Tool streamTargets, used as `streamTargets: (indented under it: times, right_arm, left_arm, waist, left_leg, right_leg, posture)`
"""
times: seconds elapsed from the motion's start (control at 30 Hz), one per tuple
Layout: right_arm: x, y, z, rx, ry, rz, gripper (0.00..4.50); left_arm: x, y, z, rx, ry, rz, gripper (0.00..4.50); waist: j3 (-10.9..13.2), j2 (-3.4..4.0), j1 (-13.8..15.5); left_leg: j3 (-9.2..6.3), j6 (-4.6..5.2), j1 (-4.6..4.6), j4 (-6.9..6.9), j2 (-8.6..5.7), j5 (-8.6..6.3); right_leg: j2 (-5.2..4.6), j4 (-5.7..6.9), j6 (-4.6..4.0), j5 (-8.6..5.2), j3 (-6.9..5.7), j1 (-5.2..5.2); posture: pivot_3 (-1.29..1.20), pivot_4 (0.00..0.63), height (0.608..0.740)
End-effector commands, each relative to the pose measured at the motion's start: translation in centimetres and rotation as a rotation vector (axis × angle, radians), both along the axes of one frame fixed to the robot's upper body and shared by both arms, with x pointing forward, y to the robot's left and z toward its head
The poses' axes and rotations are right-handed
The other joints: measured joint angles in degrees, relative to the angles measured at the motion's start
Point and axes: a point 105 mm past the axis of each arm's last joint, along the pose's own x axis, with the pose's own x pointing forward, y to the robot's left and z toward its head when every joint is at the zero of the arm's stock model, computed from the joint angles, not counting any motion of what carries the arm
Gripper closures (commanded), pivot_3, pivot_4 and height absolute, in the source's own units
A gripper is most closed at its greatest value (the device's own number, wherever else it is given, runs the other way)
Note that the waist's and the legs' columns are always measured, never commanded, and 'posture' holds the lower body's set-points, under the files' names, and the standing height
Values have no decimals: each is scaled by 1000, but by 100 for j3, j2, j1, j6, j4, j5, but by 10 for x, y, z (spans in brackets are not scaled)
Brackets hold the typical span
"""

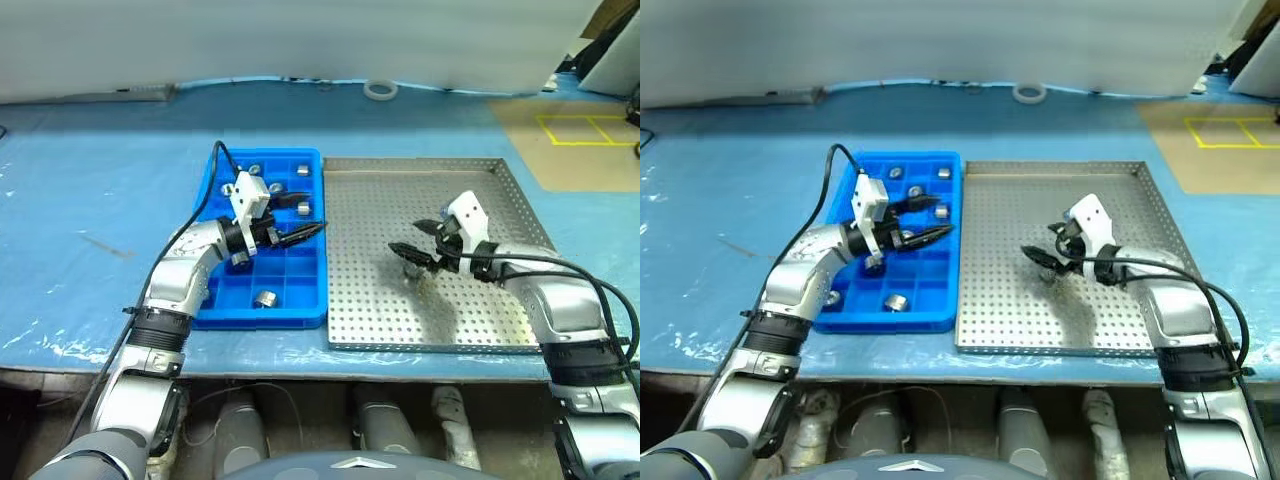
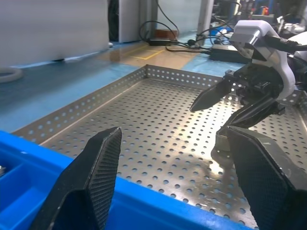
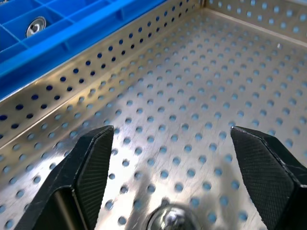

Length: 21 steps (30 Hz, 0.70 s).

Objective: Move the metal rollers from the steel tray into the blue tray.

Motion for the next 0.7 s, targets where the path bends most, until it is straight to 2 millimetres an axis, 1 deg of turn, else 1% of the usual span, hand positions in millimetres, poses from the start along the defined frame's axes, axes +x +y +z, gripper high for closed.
streamTargets:
  times: [0.03,0.1,0.13,0.23,0.27,0.3,0.4,0.47,0.5,0.63,0.7]
  right_arm:
    - [-11,-5,3,-23,-2,-6,462]
    - [-18,-7,-9,-51,45,-4,462]
    - [-17,-7,-13,-42,54,-19,462]
    - [-19,-12,-34,-96,92,-49,462]
    - [-19,-14,-38,-118,98,-51,874]
    - [-19,-14,-39,-124,97,-51,1013]
    - [-12,-11,-29,-96,58,-46,2013]
    - [-9,-9,-25,-93,49,-37,2725]
    - [-7,-8,-22,-85,38,-29,2911]
    - [3,1,-3,-17,-7,-3,2910]
    - [12,12,21,92,-64,23,2910]
  left_arm:
    - [-1,-6,9,-12,-26,-43,854]
    - [1,-6,9,-8,-26,-46,854]
    - [1,-6,8,-4,-25,-49,854]
    - [1,-5,5,3,-21,-55,854]
    - [1,-5,5,3,-21,-55,854]
    - [1,-5,5,3,-22,-54,854]
    - [4,0,7,3,-36,-29,854]
    - [6,4,9,-7,-42,-4,854]
    - [6,7,8,-5,-44,9,854]
    - [5,16,11,-17,-55,52,854]
    - [3,24,13,-23,-60,86,854]
  waist:
    - [0,0,-30]
    - [0,0,-52]
    - [0,0,-72]
    - [0,0,-119]
    - [0,0,-125]
    - [0,0,-126]
    - [0,0,-122]
    - [0,0,-123]
    - [0,0,-118]
    - [0,0,-116]
    - [0,0,-112]
  left_leg:
    - [0,0,-2,0,-1,0]
    - [0,0,-2,0,-1,0]
    - [0,0,-2,1,-1,0]
    - [0,1,-4,4,-2,-1]
    - [0,1,-5,5,-2,-1]
    - [0,0,-5,5,-1,-1]
    - [-1,0,-7,4,0,-1]
    - [-1,1,-10,4,-1,-1]
    - [-1,1,-12,4,-2,-1]
    - [-1,0,-15,3,1,0]
    - [-1,0,-15,0,1,0]
  right_leg:
    - [-1,0,0,0,-1,-1]
    - [-1,0,0,0,-2,0]
    - [-1,-1,1,-1,-2,0]
    - [-2,-1,3,-2,-1,-1]
    - [-2,-1,7,-4,-1,-2]
    - [-1,-1,9,-5,-2,-3]
    - [-1,-1,6,-3,-3,-5]
    - [-1,-1,4,-2,-2,-6]
    - [-1,-1,4,-2,-3,-7]
    - [0,1,2,-1,-3,-14]
    - [0,1,2,-1,-4,-14]
  posture:
    - [-432,150,740]
    - [-450,150,740]
    - [-450,150,740]
    - [-450,150,740]
    - [-450,150,740]
    - [-447,150,740]
    - [-441,150,740]
    - [-422,150,740]
    - [-409,150,740]
    - [-375,150,740]
    - [-335,150,740]
